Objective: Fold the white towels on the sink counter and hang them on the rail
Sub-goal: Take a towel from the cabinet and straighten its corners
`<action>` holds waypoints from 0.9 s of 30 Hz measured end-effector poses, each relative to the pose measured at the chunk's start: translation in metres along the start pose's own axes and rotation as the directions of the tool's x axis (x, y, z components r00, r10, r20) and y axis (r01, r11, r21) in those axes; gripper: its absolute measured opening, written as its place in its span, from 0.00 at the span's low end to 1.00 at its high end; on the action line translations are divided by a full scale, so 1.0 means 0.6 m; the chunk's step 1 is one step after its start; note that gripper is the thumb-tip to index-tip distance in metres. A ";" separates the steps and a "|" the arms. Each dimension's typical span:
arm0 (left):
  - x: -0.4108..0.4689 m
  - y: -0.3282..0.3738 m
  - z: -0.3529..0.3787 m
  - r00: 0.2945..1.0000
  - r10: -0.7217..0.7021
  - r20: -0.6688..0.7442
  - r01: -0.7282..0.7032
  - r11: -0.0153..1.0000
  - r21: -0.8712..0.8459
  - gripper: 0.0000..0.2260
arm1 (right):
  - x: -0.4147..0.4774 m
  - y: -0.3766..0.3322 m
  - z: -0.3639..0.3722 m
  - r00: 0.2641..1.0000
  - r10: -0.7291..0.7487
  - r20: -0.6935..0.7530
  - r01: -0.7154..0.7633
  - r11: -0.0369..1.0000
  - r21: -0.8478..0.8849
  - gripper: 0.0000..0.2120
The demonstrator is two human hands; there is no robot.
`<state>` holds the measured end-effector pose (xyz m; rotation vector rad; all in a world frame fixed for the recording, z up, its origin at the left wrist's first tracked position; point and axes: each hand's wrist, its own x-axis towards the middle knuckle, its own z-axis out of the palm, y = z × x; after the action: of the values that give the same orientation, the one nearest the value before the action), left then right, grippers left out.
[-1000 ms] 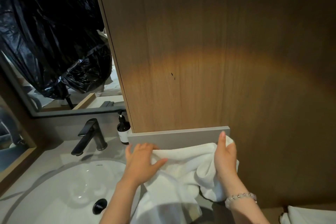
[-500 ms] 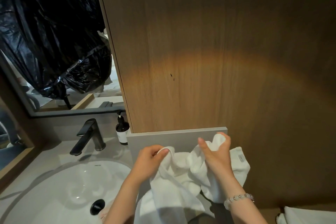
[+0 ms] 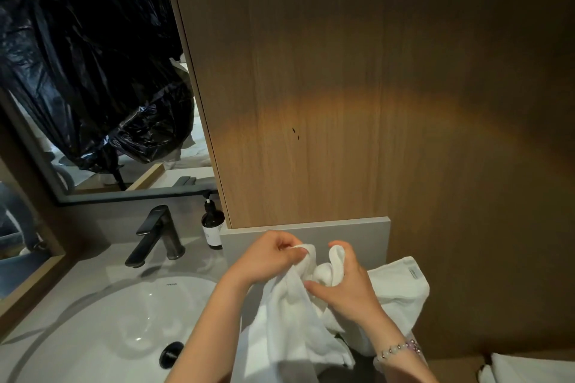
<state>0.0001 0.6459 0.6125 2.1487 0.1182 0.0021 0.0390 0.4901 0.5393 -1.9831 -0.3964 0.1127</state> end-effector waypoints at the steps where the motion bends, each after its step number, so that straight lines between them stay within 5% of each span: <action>1: 0.000 0.001 0.003 1.000 0.013 0.016 -0.013 1.000 0.013 0.08 | 0.001 -0.002 0.003 1.000 -0.021 -0.014 0.020 0.999 -0.041 0.32; 4: -0.002 -0.001 0.009 0.998 0.052 0.043 -0.053 0.998 0.036 0.06 | 0.008 -0.005 0.007 0.996 -0.084 -0.013 0.084 0.995 -0.049 0.28; 7: -0.006 -0.005 0.003 0.998 0.057 0.030 -0.058 0.998 0.041 0.06 | 0.015 -0.006 0.003 0.988 -0.142 0.053 0.141 0.990 0.023 0.09; 14: -0.009 -0.027 -0.022 0.996 -0.013 -0.088 0.011 0.999 -0.032 0.06 | 0.021 -0.010 -0.032 0.930 -0.062 0.363 -0.091 0.917 0.389 0.12; 17: -0.003 -0.035 -0.002 0.988 -0.033 -0.149 0.022 0.997 -0.076 0.05 | 0.021 -0.021 -0.022 0.954 0.003 0.300 -0.152 0.867 0.474 0.13; 22: -0.017 -0.061 0.048 0.974 -0.164 -0.157 0.142 0.980 -0.141 0.14 | 0.030 -0.032 -0.010 0.983 0.185 -0.007 -0.147 0.807 0.572 0.12; 27: -0.046 -0.098 0.068 0.947 -0.156 -0.280 0.218 0.954 0.207 0.07 | 0.039 -0.049 -0.023 0.932 0.312 -0.185 -0.115 0.738 0.665 0.09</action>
<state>-0.0303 0.6415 0.5423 2.3572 0.5007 0.1683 0.0579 0.4968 0.5739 -1.3119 0.0761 0.0913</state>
